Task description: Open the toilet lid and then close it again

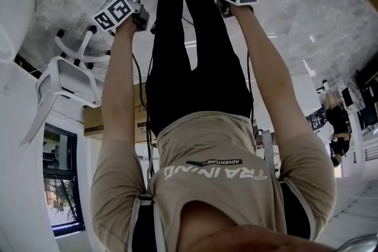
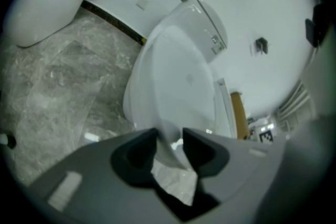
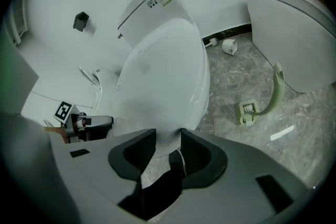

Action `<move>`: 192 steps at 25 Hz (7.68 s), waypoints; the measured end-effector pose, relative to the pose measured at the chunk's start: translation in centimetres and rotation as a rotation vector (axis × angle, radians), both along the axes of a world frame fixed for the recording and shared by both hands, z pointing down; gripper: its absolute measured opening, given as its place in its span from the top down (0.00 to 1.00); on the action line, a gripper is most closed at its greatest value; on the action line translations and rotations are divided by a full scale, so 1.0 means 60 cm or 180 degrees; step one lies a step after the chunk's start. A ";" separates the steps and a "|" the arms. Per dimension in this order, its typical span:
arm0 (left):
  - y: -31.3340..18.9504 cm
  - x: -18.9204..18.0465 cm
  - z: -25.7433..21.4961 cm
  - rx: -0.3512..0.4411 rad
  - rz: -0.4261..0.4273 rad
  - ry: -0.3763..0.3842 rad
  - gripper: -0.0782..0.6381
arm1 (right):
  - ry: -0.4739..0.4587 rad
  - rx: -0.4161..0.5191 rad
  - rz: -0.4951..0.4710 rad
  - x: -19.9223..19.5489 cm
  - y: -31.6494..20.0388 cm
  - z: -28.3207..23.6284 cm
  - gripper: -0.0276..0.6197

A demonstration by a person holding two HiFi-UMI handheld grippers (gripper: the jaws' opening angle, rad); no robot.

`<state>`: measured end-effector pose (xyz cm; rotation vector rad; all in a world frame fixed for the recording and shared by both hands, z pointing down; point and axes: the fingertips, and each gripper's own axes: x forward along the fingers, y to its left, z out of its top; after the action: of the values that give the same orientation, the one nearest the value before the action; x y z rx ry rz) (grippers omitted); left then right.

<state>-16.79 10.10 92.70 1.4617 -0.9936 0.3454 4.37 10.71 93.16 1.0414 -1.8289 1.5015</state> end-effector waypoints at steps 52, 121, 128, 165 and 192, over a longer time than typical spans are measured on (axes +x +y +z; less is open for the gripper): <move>-0.137 -0.027 -0.348 0.0386 0.0133 0.1028 0.67 | -0.0724 0.1228 -0.1199 -0.016 -0.131 -0.373 0.82; -0.405 0.020 -0.555 0.0981 0.0618 -0.0051 0.88 | -0.0140 0.1196 -0.1469 -0.081 -0.416 -0.589 0.93; -0.469 0.017 -0.582 0.1032 0.0824 -0.0066 0.88 | -0.0124 0.1171 -0.1443 -0.084 -0.488 -0.611 0.93; -0.775 -0.030 -0.588 0.1076 0.0579 0.0062 0.88 | 0.0176 0.1352 -0.1160 -0.089 -0.785 -0.616 0.93; -0.774 0.002 -0.568 0.1005 0.0614 0.0166 0.88 | 0.0296 0.1473 -0.1283 -0.110 -0.901 -0.611 0.93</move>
<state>-16.69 -36.35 58.62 1.8508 -0.8949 0.2964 -2.23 -43.33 56.52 0.8483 -2.2109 0.8029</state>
